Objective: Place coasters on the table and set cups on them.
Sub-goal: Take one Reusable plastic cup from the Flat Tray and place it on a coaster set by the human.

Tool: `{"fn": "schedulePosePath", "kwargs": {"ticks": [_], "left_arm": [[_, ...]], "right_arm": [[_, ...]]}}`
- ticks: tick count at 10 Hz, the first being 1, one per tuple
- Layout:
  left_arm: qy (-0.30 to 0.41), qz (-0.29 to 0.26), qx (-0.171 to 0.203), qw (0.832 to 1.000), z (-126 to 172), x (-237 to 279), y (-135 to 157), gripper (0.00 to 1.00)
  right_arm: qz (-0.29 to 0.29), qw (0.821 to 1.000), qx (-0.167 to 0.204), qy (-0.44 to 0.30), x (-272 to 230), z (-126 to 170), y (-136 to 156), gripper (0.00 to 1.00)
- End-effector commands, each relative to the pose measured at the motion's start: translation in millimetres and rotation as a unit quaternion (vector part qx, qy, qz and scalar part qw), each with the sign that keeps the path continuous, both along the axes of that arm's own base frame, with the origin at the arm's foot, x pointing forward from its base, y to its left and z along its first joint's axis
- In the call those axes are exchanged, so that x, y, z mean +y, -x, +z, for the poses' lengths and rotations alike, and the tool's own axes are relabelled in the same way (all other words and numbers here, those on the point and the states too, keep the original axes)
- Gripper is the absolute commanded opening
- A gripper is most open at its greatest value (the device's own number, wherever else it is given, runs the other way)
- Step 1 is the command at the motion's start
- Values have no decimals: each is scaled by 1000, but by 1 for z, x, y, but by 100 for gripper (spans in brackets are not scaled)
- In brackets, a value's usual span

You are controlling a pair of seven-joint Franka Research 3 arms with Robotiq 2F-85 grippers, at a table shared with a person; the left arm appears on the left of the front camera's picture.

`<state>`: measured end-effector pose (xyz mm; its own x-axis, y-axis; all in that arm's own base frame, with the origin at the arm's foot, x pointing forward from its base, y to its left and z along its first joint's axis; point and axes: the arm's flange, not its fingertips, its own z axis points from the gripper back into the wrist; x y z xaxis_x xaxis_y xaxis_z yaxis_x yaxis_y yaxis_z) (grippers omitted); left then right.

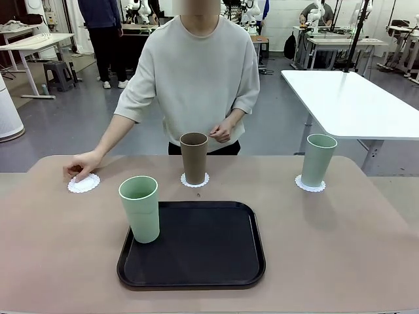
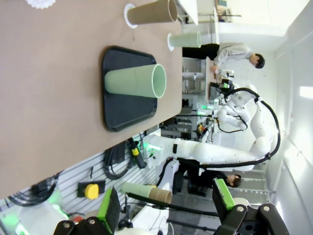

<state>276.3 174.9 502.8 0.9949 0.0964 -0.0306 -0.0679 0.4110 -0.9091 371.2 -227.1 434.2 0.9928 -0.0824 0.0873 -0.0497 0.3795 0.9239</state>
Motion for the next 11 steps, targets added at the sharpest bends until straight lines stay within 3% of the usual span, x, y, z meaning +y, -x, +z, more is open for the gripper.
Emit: {"fn": "schedulePosePath", "kwargs": {"ticks": [1, 4, 5, 7, 9, 11], "left_arm": [[-28, -14, 2, 1000, 12, -4, -8, 100], [-117, -53, -21, 991, 74, -18, -13, 100], [-167, -59, -44, 983, 94, -29, -12, 100], [-298, -104, -112, 942, 121, -65, -21, 100], [-397, -138, -158, 894, 132, -97, -32, 100], [-478, -165, -204, 838, 124, -136, -47, 100]], "right_arm": [[1, 1000, -1, -3, 3, 0, 5, 100], [1, 1000, -1, -3, 3, 0, 5, 100], [1, 1000, -1, -3, 3, 0, 5, 100], [1, 1000, -1, -3, 3, 0, 5, 100], [1, 1000, -1, -3, 3, 0, 5, 100], [1, 1000, -1, -3, 3, 0, 5, 100]]}}
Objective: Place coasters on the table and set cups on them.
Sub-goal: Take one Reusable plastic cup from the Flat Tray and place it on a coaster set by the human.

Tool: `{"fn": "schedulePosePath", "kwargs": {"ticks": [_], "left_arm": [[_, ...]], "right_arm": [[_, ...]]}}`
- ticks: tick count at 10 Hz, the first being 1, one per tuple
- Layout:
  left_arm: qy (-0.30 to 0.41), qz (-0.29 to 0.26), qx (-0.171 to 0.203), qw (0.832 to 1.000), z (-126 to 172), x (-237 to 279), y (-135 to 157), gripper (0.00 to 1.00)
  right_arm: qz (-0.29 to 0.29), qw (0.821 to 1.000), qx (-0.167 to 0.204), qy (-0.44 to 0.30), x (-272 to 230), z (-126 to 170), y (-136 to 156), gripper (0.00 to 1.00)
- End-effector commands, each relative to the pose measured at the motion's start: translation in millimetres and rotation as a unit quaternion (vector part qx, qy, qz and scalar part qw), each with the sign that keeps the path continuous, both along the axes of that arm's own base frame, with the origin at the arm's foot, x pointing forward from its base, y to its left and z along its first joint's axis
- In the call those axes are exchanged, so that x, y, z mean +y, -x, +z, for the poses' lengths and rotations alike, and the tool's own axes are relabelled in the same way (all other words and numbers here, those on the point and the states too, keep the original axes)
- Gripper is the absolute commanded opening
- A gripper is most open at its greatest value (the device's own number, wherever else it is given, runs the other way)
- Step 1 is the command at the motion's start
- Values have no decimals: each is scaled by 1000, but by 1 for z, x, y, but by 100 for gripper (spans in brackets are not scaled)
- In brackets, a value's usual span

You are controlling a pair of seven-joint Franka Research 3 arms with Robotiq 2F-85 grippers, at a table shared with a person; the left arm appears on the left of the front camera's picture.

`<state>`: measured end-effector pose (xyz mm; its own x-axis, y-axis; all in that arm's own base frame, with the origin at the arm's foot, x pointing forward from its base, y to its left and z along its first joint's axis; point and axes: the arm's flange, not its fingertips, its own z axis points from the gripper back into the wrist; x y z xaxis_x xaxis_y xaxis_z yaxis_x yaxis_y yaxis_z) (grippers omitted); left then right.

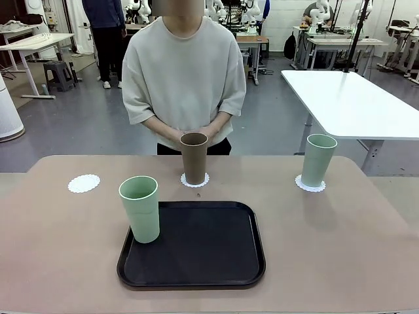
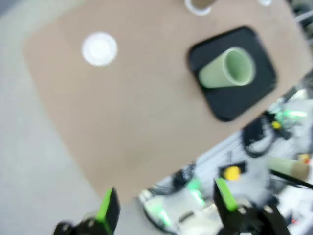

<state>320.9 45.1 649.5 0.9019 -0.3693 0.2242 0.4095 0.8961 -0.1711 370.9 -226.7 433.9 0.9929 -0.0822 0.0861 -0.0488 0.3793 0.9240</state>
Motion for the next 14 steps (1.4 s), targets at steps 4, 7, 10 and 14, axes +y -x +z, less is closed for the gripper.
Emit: {"fn": "schedulePosePath", "kwargs": {"ticks": [4, 7, 10, 14], "left_arm": [[-62, -77, -47, 994, -64, -59, -23, 100], [-64, -115, -38, 991, -90, -71, -30, 100], [-61, -107, -26, 992, -93, -78, -28, 100], [-61, -107, -26, 992, -93, -78, -28, 100]], "right_arm": [[0, 1000, -2, -3, 3, 0, 5, 100], [0, 1000, -2, -3, 3, 0, 5, 100], [0, 1000, -2, -3, 3, 0, 5, 100], [0, 1000, -2, -3, 3, 0, 5, 100]]}}
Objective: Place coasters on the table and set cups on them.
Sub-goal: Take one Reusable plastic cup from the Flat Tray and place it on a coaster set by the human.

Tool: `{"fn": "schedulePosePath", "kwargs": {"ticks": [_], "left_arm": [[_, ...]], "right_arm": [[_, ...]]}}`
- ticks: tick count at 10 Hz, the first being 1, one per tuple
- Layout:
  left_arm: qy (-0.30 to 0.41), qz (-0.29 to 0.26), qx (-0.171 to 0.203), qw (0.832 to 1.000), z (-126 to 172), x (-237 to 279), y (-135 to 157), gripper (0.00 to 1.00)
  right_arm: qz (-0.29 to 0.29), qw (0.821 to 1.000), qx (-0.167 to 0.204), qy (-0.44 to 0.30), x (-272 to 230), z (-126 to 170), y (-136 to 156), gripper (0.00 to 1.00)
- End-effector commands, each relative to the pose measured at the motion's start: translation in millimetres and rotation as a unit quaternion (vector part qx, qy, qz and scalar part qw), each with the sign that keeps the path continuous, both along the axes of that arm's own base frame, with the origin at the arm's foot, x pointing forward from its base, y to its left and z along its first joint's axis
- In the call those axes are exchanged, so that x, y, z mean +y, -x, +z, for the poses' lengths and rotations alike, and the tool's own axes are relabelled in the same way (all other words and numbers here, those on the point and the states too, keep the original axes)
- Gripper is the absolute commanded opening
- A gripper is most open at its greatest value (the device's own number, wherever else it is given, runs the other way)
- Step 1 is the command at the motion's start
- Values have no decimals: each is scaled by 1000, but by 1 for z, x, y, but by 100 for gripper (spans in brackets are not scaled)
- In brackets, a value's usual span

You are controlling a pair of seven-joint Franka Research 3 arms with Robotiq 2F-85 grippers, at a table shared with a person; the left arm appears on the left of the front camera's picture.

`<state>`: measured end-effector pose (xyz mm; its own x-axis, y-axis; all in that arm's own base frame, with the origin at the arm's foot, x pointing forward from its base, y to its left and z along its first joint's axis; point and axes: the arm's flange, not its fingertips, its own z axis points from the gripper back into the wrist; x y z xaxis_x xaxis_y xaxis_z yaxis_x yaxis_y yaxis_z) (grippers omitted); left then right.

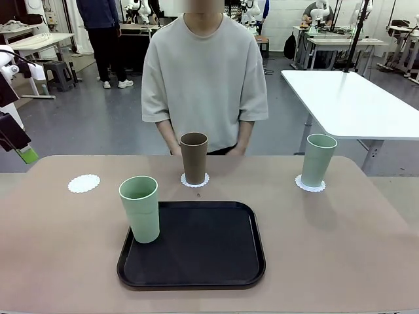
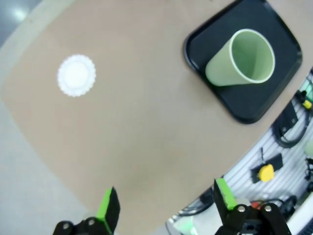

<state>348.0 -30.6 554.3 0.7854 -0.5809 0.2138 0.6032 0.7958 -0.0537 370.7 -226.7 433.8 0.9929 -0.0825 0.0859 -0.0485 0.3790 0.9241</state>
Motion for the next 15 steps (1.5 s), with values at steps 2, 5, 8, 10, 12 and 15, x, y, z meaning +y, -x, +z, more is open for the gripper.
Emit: {"fn": "schedulePosePath", "kwargs": {"ticks": [2, 5, 8, 10, 12, 15], "left_arm": [[-14, -69, -20, 997, -8, -6, -21, 100], [79, -288, -5, 954, -31, -21, -52, 100], [206, -414, -18, 886, -62, -4, -68, 100], [264, -399, -84, 874, -97, 0, -69, 100], [286, -368, -138, 874, -123, -7, -59, 100], [275, -362, -180, 872, -142, -3, -42, 100]], "right_arm": [[1, 1000, -2, -3, 3, 0, 5, 100], [1, 1000, -2, -3, 3, 0, 5, 100], [1, 1000, -2, -3, 3, 0, 5, 100], [1, 1000, -2, -3, 3, 0, 5, 100], [1, 1000, -2, -3, 3, 0, 5, 100], [1, 1000, -2, -3, 3, 0, 5, 100]]}}
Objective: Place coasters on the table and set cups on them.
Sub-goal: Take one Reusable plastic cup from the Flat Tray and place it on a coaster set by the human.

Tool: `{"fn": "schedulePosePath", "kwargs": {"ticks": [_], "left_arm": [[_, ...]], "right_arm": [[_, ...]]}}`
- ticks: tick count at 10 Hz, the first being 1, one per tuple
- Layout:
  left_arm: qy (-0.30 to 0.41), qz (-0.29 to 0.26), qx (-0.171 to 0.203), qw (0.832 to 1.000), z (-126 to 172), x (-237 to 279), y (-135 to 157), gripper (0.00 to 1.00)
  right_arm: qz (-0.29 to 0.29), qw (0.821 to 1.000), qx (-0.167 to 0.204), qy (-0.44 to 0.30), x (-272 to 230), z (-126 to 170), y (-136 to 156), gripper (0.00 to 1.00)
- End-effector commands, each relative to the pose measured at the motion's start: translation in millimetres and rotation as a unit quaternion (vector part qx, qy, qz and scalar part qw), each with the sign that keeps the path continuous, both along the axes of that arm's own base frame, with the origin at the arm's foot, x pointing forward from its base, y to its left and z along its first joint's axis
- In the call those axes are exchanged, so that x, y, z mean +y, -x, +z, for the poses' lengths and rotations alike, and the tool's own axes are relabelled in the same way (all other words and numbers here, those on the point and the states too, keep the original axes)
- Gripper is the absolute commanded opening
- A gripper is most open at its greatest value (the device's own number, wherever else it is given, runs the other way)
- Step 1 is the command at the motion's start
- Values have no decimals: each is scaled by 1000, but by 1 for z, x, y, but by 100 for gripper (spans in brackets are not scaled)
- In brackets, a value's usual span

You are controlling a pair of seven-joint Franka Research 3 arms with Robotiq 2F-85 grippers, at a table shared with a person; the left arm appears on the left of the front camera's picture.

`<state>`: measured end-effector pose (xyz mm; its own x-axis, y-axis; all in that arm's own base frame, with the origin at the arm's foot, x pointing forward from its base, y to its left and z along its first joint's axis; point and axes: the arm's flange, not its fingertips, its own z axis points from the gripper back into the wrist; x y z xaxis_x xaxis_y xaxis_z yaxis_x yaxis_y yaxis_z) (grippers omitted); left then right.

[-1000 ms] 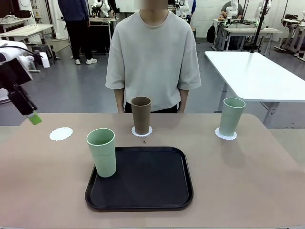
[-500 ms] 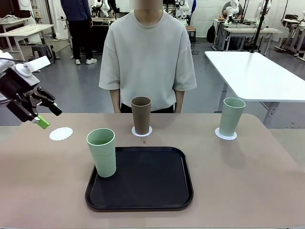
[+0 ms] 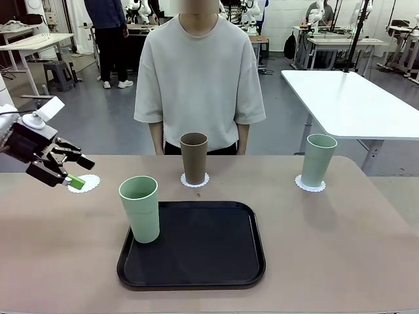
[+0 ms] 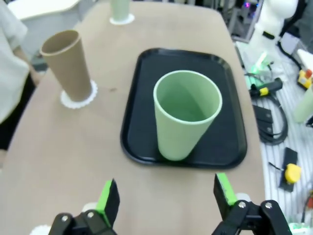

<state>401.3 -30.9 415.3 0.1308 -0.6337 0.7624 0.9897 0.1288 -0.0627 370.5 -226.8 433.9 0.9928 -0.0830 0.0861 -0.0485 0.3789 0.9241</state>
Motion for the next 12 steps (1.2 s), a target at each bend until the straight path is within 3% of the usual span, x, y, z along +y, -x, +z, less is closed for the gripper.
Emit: {"fn": "schedulePosePath", "kwargs": {"ticks": [1, 2, 3, 4, 7, 9, 12], "left_arm": [[5, -27, -26, 999, -6, -3, 14, 100], [0, -29, -38, 999, -6, -2, 15, 100], [-30, 43, 3, 999, 7, -4, 16, 100], [-4, -18, -16, 1000, -4, -4, 9, 100], [-11, -6, -13, 1000, -1, -3, 10, 100], [11, -95, -59, 994, -13, 4, 7, 100], [68, -102, -60, 991, -48, 8, -13, 100]], "right_arm": [[1, 1000, -2, -3, 3, 0, 4, 100], [1, 1000, -2, -3, 3, 0, 4, 100], [1, 1000, -2, -3, 3, 0, 4, 100], [1, 1000, -2, -3, 3, 0, 4, 100], [1, 1000, -2, -3, 3, 0, 4, 100], [1, 1000, -2, -3, 3, 0, 4, 100], [1, 1000, -2, -3, 3, 0, 4, 100]]}}
